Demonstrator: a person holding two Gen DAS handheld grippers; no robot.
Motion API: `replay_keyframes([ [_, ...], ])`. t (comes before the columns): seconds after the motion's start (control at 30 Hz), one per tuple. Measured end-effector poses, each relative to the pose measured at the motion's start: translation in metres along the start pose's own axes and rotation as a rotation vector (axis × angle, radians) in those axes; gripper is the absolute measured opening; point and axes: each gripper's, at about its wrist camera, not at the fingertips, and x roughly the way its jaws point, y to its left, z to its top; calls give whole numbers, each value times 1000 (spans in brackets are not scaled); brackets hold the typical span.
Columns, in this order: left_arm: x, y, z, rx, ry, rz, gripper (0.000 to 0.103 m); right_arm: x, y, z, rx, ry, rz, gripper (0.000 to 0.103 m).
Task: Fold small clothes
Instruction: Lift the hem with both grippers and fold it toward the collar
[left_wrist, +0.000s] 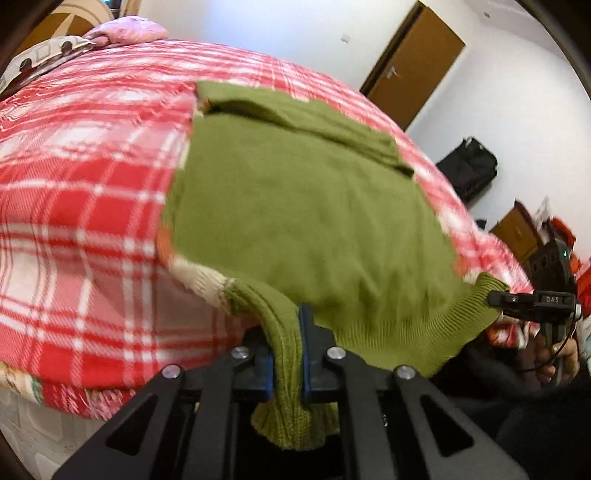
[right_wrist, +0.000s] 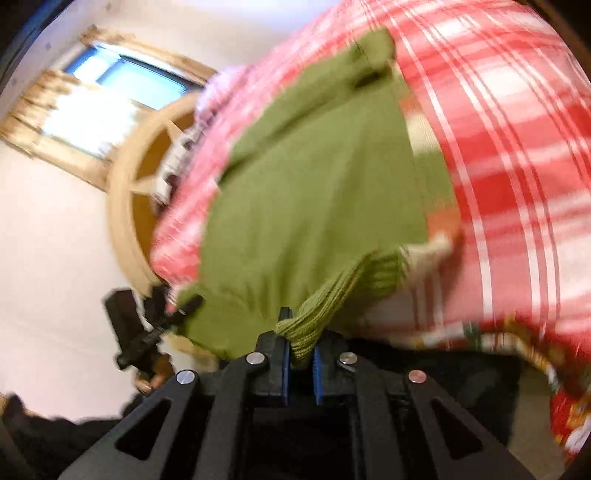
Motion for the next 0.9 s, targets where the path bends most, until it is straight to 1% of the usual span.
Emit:
replay_keyframes([
  [0.1, -3, 5, 29, -40, -21, -25, 11, -8, 4, 35, 5, -59, 53, 9],
  [0.2, 0, 8, 64, -75, -43, -30, 11, -3, 0, 72, 28, -102, 55, 9],
  [0.3, 7, 9, 95, -69, -59, 5, 11, 10, -8, 98, 61, -130, 51, 9],
  [0.4, 18, 14, 115, -67, -68, 44, 11, 24, -17, 121, 90, -148, 34, 9],
  [0.47, 29, 22, 127, -97, -49, 50, 11, 31, -27, 131, 97, -151, -5, 9],
  [0.57, 51, 32, 140, -138, -6, 85, 11, 44, -36, 139, 96, -153, -56, 9],
  [0.63, 62, 38, 146, -163, 37, 102, 12, 47, -35, 142, 77, -181, -91, 9],
  [0.73, 69, 47, 151, -196, 95, 79, 14, 39, -26, 143, 11, -240, -110, 10],
  [0.8, 65, 48, 154, -173, 110, 59, 16, 32, -16, 140, -55, -257, -105, 10],
  [0.83, 63, 47, 155, -153, 122, 55, 20, 30, -11, 138, -83, -258, -92, 12],
  [0.87, 61, 47, 156, -130, 133, 62, 29, 27, -7, 134, -96, -252, -72, 31],
  [0.9, 58, 48, 157, -104, 137, 84, 36, 25, -7, 131, -92, -246, -47, 48],
])
